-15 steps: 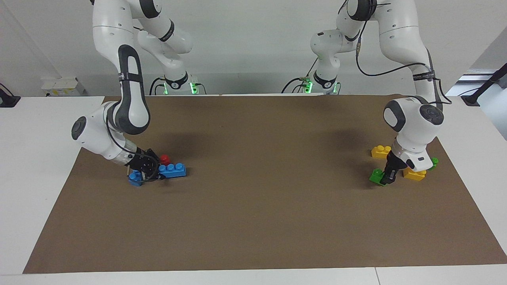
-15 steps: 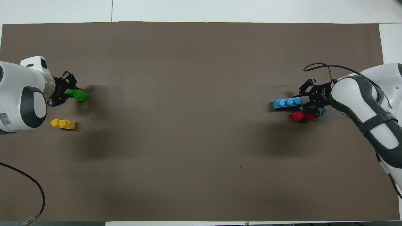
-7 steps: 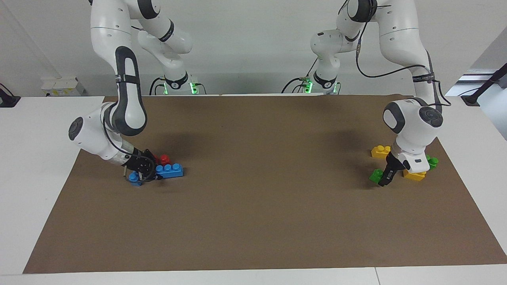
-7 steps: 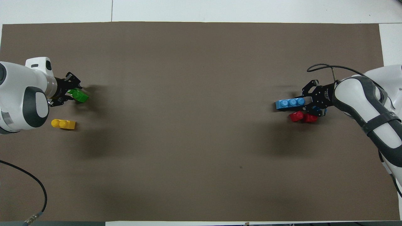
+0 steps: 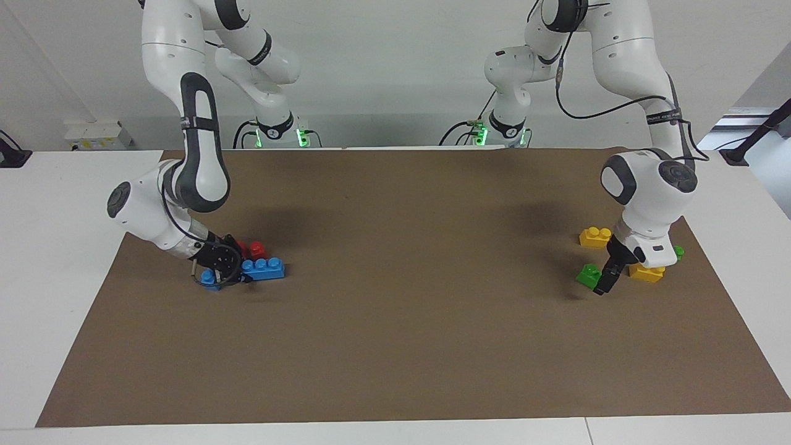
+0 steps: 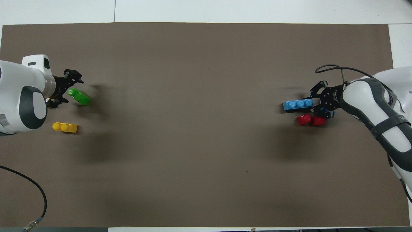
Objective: Remove green block with left arm and hold with right
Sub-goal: 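Open the left gripper on green while the right gripper releases blue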
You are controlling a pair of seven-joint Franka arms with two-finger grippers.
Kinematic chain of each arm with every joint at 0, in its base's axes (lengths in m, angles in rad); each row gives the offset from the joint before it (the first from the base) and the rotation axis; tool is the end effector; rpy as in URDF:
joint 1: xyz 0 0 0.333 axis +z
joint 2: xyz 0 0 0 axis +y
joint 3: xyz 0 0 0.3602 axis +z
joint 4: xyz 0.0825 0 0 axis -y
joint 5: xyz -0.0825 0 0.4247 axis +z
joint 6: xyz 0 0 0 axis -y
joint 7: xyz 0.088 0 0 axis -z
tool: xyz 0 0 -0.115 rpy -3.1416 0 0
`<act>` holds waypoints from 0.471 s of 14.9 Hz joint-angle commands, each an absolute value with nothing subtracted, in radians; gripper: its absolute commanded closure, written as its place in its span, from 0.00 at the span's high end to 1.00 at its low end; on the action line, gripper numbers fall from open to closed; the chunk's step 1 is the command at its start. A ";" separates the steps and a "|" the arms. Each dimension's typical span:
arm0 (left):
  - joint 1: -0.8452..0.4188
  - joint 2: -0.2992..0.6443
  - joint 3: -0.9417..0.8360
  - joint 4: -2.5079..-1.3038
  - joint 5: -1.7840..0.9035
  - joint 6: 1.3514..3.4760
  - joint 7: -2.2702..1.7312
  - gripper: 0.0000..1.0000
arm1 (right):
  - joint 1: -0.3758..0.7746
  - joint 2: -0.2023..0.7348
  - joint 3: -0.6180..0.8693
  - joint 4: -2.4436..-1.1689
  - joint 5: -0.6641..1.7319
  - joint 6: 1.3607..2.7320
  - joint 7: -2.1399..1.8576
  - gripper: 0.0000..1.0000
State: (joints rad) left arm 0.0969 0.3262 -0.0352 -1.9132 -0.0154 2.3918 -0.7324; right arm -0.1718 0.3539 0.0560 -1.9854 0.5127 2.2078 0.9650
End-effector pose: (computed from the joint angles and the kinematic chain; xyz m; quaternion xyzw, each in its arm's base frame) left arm 0.6810 0.0433 0.3491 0.9169 0.3916 0.0683 0.0357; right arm 0.6386 -0.0558 0.2853 -0.7410 0.6368 0.1424 0.1584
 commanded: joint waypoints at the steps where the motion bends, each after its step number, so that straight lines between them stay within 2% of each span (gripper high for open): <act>1: 0.089 0.256 -0.035 -1.913 -0.015 2.318 -0.715 1.00 | -0.172 0.354 0.066 -1.987 0.500 2.214 0.972 0.57; 2: 0.087 0.243 -0.037 -1.898 -0.014 2.284 -0.715 1.00 | -0.170 0.353 0.066 -1.979 0.500 2.207 1.000 0.70; 3: 0.086 0.235 -0.043 -1.876 -0.011 2.242 -0.710 1.00 | -0.166 0.351 0.066 -1.959 0.500 2.189 1.029 0.75; 6: 0.058 0.204 -0.043 -1.823 -0.002 2.116 -0.605 1.00 | -0.164 0.347 0.066 -1.879 0.497 2.097 1.081 0.79; 7: 0.055 0.186 -0.043 -1.815 -0.002 2.087 -0.573 1.00 | -0.164 0.336 0.066 -1.875 0.495 2.094 1.086 0.83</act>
